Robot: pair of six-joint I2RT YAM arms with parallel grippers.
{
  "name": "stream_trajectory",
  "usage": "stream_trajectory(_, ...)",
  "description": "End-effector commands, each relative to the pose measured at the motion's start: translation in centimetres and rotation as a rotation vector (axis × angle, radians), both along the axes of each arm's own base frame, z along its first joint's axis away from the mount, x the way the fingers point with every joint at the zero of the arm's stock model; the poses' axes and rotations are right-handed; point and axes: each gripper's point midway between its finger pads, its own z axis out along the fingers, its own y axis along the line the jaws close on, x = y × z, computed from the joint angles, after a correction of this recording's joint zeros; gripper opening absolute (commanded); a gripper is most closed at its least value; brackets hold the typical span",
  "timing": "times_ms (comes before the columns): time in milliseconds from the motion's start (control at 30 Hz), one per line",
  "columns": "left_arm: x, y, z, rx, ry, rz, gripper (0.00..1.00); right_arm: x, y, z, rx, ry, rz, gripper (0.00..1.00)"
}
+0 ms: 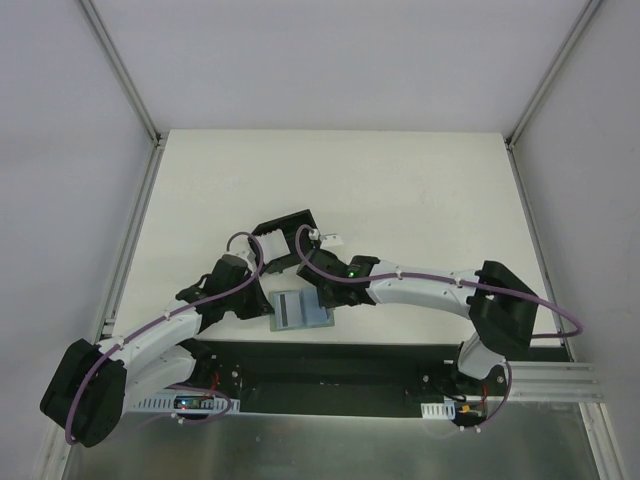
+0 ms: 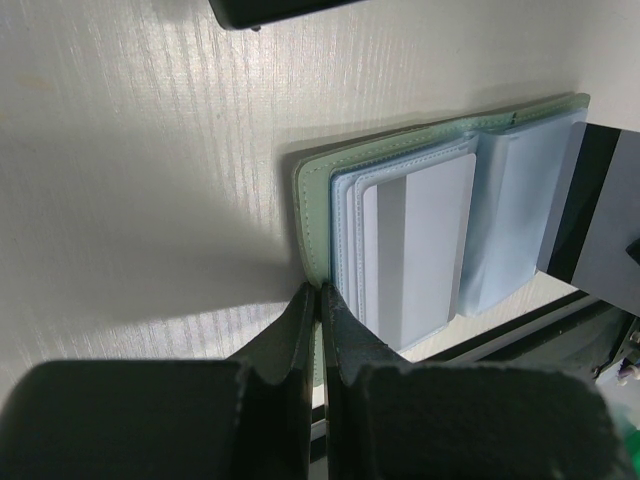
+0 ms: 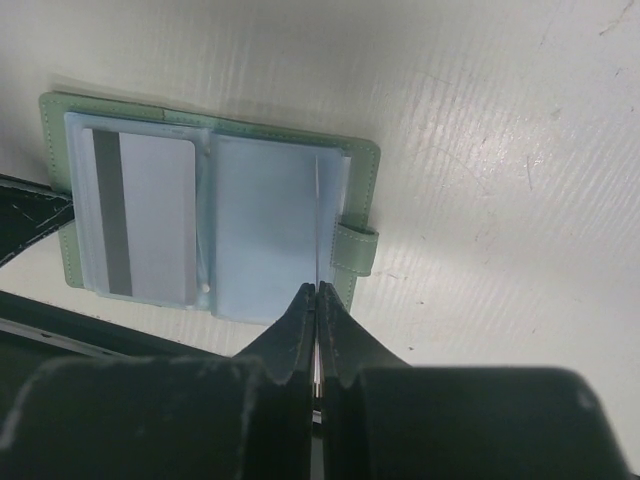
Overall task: Put the credit cards into the card holder
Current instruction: Turn over the card slot in the card holder.
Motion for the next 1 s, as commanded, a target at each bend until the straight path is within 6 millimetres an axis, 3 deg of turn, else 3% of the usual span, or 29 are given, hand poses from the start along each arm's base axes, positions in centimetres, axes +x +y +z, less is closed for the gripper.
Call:
stream_trajectory(0,-0.5,0.9,-0.9,0.032,0.023,0.012,0.0,-0.1,-0.2,-0.5,-0.012,0.013,0.0,0.0)
stream_trajectory(233,-0.5,0.8,-0.9,0.033,0.023,0.01,0.0,-1.6,3.4,-1.5,0.088,0.109,0.08,0.0)
stream_trajectory(367,-0.5,0.9,-0.9,0.032,0.024,0.015,0.0,-1.7,4.6,-1.5,0.119,0.132,0.096,0.0)
stream_trajectory(467,-0.5,0.9,-0.9,0.03,0.023,0.016,0.0,-1.7,5.4,-0.8,0.155,0.124,0.121,0.0)
stream_trajectory(733,-0.4,1.0,-0.9,0.036,0.02,0.021,0.0,-1.6,8.8,4.2,0.356,0.068,0.202,0.01)
stream_trajectory(967,-0.5,1.3,-1.3,0.05,0.023,0.037,0.0,-2.7,10.1,4.7,0.429,0.111,0.252,0.0)
